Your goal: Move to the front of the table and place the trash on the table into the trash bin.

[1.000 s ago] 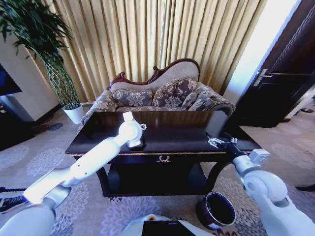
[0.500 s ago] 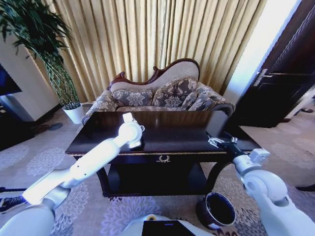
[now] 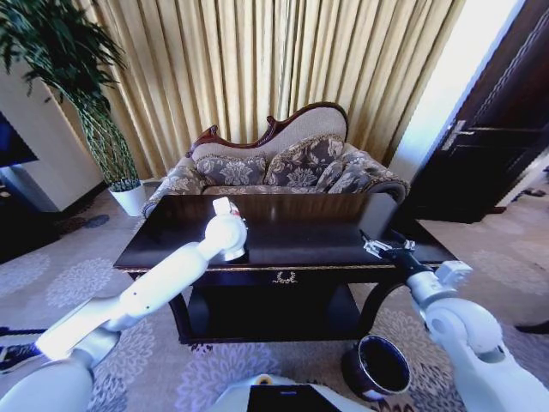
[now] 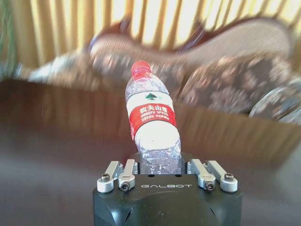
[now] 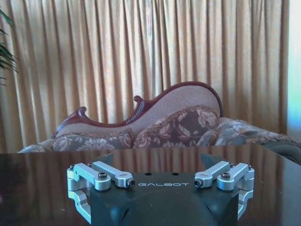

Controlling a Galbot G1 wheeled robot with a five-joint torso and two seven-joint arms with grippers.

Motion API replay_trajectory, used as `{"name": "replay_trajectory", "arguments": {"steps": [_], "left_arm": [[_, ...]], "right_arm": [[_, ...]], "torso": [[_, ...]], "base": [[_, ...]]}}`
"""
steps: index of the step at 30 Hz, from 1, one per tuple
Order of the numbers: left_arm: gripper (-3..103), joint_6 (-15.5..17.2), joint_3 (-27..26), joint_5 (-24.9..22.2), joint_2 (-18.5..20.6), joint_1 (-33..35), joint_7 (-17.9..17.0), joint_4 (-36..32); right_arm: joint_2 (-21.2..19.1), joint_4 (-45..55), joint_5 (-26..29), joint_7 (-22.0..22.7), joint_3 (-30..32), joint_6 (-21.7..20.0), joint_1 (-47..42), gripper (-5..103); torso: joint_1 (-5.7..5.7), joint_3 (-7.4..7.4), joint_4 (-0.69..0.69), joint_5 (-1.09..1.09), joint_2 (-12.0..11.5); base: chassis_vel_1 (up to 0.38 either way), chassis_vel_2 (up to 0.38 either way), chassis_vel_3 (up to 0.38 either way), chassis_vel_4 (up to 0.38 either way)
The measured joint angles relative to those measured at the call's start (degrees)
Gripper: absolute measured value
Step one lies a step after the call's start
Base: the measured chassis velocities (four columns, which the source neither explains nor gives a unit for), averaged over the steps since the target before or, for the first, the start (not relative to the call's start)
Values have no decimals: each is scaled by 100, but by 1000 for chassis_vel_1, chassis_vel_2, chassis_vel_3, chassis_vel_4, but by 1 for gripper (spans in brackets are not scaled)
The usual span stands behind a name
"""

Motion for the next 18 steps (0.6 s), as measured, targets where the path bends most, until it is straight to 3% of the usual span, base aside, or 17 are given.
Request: {"name": "replay_trajectory", "arguments": {"steps": [2, 3, 4, 5, 6, 8, 9, 10, 11, 12, 14, 15, 18], "left_arm": [[40, -76, -98, 916, 245, 219, 824, -19], [40, -76, -98, 916, 245, 219, 824, -19], [40, -197, -174, 1479, 389, 350, 1364, -10], [40, -484, -322, 2365, 623, 575, 2251, 25], [40, -484, -322, 2365, 623, 575, 2251, 25], [40, -1063, -664, 3586, 996, 951, 3684, 71], [40, -1063, -664, 3586, 996, 951, 3684, 71], [40, -1406, -882, 4027, 1178, 1180, 4334, 83], [40, -1628, -1085, 4264, 1325, 1377, 4738, 72], [40, -1628, -1085, 4264, 1325, 1377, 4738, 72], [40, -1948, -1399, 4448, 1552, 1762, 5259, -21], [40, -1948, -1399, 4448, 1552, 1762, 5259, -21], [40, -2647, -1860, 4974, 1827, 2380, 5902, -58]], "right_arm": [[-35, 103, 73, 5, -23, 0, -3, 100], [-35, 103, 73, 5, -23, 0, -3, 100], [-58, 148, 151, 7, -46, 0, 0, 100], [-119, 243, 369, 16, -99, -20, 25, 100], [-119, 243, 369, 16, -99, -20, 25, 100], [-236, 388, 808, 49, -179, -112, 88, 100], [-236, 388, 808, 49, -179, -112, 88, 100], [-312, 467, 1097, 72, -228, -155, 120, 100], [-385, 539, 1338, 86, -263, -211, 136, 100], [-385, 539, 1338, 86, -263, -211, 136, 100], [-575, 643, 1831, 90, -310, -301, 188, 100], [-575, 643, 1831, 90, -310, -301, 188, 100], [-962, 703, 2854, -21, -428, -340, 465, 100]], "torso": [[-1, 0, -1, -2, 0], [-1, 0, -1, -2, 0], [0, 0, -1, -1, 0], [-1, 0, -1, -1, 0], [-1, 0, -1, -1, 0], [0, 0, 0, 0, 0], [0, 0, 0, 0, 0], [0, 0, 1, -2, 0], [0, -1, 1, -2, 0], [0, -1, 1, -2, 0], [0, -1, -2, -1, 1], [0, -1, -2, -1, 1], [0, 0, 0, -1, 0]], "base": [[0, 0, 0, 0], [0, 0, 0, 0], [0, 0, 0, 0], [0, 0, 0, 0], [0, 0, 0, 0], [0, 0, 0, 0], [0, 0, 0, 0], [0, 0, 0, 0], [0, 0, 0, 0], [0, 0, 0, 0], [0, 0, 0, 0], [0, 0, 0, 0], [0, 0, 0, 0]]}}
